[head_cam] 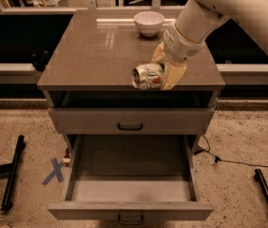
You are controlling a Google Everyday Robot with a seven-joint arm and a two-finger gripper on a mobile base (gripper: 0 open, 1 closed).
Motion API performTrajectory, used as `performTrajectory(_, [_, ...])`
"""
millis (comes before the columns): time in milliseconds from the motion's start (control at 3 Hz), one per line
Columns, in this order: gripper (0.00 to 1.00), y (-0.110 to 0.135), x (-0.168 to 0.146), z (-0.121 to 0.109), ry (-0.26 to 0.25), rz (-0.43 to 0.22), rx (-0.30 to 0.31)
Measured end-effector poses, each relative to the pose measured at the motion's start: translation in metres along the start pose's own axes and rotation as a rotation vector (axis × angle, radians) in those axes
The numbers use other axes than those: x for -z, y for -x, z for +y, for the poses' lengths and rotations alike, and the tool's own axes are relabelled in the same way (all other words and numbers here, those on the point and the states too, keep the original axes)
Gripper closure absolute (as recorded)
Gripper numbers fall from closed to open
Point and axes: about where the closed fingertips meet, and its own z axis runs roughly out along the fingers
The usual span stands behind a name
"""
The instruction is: Place 7up can into middle drawer
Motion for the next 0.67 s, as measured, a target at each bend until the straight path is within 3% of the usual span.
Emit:
performTrajectory(333, [1.00, 0.000, 0.000, 0.000, 0.000, 0.000, 0.000])
performTrajectory(667, [1.00, 0.001, -0.007, 0.020, 0.049, -0.007, -0.048])
